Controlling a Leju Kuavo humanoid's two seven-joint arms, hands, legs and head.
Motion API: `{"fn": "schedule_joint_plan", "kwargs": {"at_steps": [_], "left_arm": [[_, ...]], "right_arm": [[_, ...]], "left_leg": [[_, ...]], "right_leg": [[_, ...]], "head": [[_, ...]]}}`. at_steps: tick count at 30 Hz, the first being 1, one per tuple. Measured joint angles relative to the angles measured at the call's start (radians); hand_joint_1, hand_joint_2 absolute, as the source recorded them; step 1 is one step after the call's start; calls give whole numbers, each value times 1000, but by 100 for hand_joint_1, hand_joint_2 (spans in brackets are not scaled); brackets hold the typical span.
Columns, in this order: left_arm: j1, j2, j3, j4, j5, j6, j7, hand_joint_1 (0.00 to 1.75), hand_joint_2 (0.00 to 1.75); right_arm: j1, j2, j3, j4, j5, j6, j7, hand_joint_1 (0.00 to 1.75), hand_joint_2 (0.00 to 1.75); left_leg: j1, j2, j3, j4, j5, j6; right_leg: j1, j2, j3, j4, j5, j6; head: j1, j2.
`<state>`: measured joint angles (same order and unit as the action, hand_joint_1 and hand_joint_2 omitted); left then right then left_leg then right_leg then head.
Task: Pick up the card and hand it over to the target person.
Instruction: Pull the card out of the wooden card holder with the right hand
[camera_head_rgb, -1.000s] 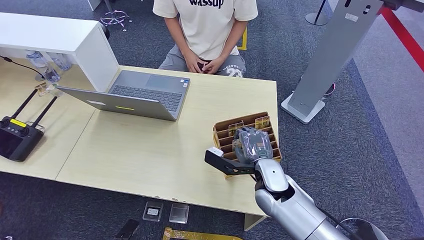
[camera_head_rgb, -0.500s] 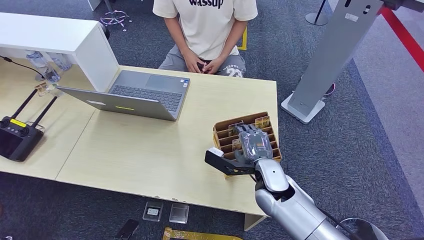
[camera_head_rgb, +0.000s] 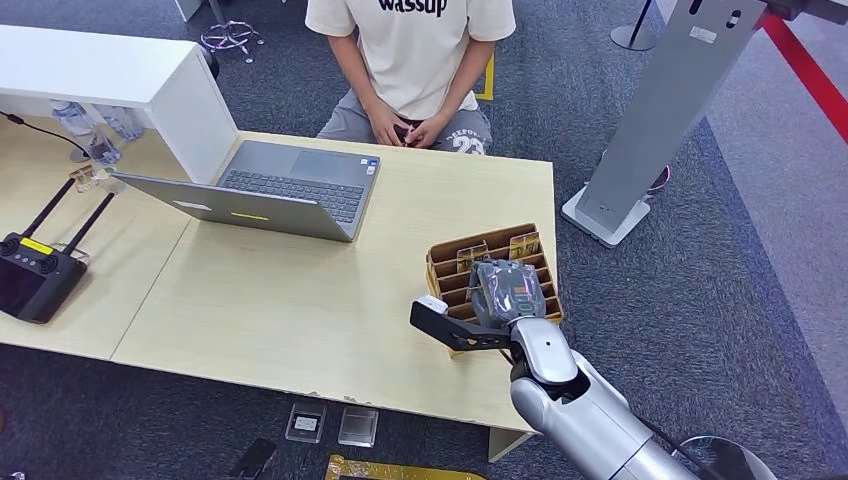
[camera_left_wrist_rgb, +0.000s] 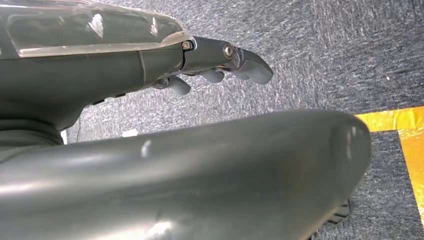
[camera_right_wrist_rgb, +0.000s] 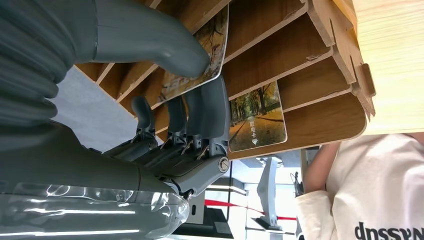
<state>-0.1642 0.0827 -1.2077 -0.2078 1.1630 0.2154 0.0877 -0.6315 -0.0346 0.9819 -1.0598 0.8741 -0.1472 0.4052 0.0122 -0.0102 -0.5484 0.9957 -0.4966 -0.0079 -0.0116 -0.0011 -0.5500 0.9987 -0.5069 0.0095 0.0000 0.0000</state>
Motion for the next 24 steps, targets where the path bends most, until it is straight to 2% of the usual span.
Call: {"fn": "schedule_joint_plan", "kwargs": {"at_steps": [8, 12, 22, 24], "left_arm": [[0, 5, 3, -5, 2, -23, -19, 0, 0], [1, 5, -1, -5, -1, -32, -23, 0, 175], [9, 3, 18, 0, 19, -30, -19, 0, 175], [9, 4, 18, 0, 20, -26, -20, 0, 175]], "right_arm": [[0, -1, 1, 1, -7, -5, -6, 144, 175], [0, 0, 2, 3, -8, -5, -8, 148, 175], [-10, -2, -2, -11, -21, -2, -14, 148, 175], [-12, -12, -13, -42, -56, 6, -20, 148, 175]], "left_leg": [[0, 0, 0, 0, 0, 0], [0, 0, 1, -1, 0, 0], [0, 0, 1, 0, 0, 0], [0, 0, 0, 0, 0, 0]], "right_leg": [[0, 0, 0, 0, 0, 0], [0, 0, 1, -1, 0, 0], [0, 0, 0, 0, 0, 0], [0, 0, 0, 0, 0, 0]], "head": [[0, 0], [0, 0], [0, 0], [0, 0]]}}
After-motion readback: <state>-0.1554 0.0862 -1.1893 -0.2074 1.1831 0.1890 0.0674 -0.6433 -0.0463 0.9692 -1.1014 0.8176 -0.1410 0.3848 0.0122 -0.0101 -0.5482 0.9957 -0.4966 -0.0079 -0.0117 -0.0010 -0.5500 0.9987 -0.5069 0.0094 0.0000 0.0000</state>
